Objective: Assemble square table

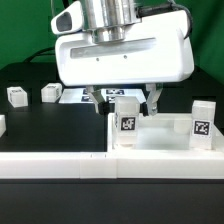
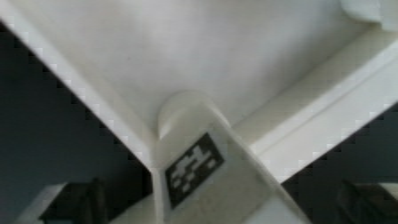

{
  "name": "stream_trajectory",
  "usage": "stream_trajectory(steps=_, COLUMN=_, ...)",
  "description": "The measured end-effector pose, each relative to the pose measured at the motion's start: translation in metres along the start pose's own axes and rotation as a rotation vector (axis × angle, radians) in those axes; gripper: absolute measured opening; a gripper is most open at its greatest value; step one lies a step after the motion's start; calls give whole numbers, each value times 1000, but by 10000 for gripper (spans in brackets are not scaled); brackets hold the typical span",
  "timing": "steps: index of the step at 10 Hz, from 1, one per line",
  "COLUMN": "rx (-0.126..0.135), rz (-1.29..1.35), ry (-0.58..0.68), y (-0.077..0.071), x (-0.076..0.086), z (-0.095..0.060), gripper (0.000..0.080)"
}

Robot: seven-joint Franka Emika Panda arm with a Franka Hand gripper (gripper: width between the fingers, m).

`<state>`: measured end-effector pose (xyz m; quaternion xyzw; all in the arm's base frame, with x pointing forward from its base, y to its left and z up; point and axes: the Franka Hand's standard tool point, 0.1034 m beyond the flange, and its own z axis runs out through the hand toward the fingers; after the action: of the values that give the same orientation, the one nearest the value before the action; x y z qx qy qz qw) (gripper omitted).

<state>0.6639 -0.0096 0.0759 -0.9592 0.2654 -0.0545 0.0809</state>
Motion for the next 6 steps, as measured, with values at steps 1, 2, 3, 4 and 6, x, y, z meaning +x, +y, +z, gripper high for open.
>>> stream_trajectory(steps=1, rx=-31, rz=-235, ry=-20, y=0, x=0, z=0, gripper=649)
stream_trajectory(steps=2, rx=-42, rz=-416, ry=-37, y=-3, x=3, z=0, gripper=649)
stream_trajectory(steps=3, rx=-37, rz=-392, ry=-30, y=-4, x=4, z=0, gripper=649)
stream_trajectory(steps=4, rx=-38, rz=-377, ry=-30, y=-4, x=4, z=0, gripper=649)
stream_trajectory(steps=6, rx=-38, rz=-342, ry=-30, y=-4, x=4, z=0, gripper=390)
